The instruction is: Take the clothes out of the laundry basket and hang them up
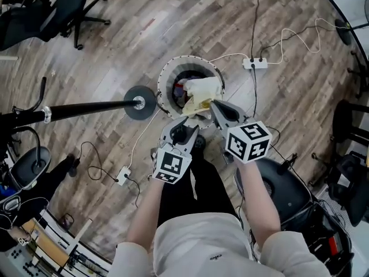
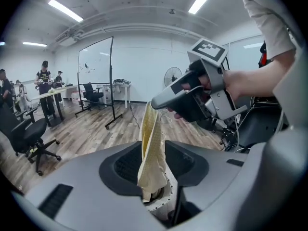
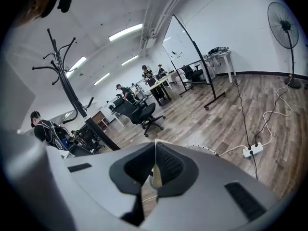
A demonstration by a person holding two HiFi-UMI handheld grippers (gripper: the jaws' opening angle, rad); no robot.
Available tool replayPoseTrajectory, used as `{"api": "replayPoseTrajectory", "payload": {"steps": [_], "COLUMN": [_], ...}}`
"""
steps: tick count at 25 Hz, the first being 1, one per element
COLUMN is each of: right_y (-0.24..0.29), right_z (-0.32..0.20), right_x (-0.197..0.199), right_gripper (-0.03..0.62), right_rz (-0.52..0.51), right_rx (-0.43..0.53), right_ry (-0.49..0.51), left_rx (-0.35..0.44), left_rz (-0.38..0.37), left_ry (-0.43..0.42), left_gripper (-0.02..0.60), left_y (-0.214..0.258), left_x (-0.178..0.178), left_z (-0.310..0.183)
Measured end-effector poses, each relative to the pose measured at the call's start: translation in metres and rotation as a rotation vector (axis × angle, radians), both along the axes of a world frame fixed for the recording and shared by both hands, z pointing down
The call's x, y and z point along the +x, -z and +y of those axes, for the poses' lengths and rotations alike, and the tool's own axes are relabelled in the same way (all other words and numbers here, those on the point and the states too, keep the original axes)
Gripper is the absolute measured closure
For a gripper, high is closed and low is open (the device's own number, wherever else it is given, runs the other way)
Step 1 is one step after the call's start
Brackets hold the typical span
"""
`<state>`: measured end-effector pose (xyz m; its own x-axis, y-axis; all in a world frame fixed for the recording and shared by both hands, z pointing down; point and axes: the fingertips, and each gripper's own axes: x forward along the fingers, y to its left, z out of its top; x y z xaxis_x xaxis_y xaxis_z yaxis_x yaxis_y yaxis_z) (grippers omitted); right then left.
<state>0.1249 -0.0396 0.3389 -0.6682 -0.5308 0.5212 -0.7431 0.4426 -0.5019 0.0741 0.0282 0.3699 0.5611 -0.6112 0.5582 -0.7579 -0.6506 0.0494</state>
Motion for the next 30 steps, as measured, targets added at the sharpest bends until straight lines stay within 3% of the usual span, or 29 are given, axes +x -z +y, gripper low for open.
{"api": "replayPoseTrajectory", "payload": {"steps": [9,22,30], "right_y": [0.074,0.155,0.219], "right_z": [0.003,0.009,0.024], "right_x": [-0.019,-0.064,-0.111], "right_gripper": [0.583,0.583,0.583], "right_rz": [-0.062,-0.127,-0.194], "right_rx": [0.085,0.188,0.277], "right_ry": [0.042,0.112,0.183], "left_rx": [0.057,0.164,0.197], "left_rz": [-0.007,-0.010,-0.050], "left_ry": [0.038,0.059,0.120], "left_gripper": [0.423,0.425,0.425], "left_y": [0.037,0.094,0.112], "left_x": [0.011,-0.009,-0.058], "left_z": [-0.006,-0.017,-0.008]}}
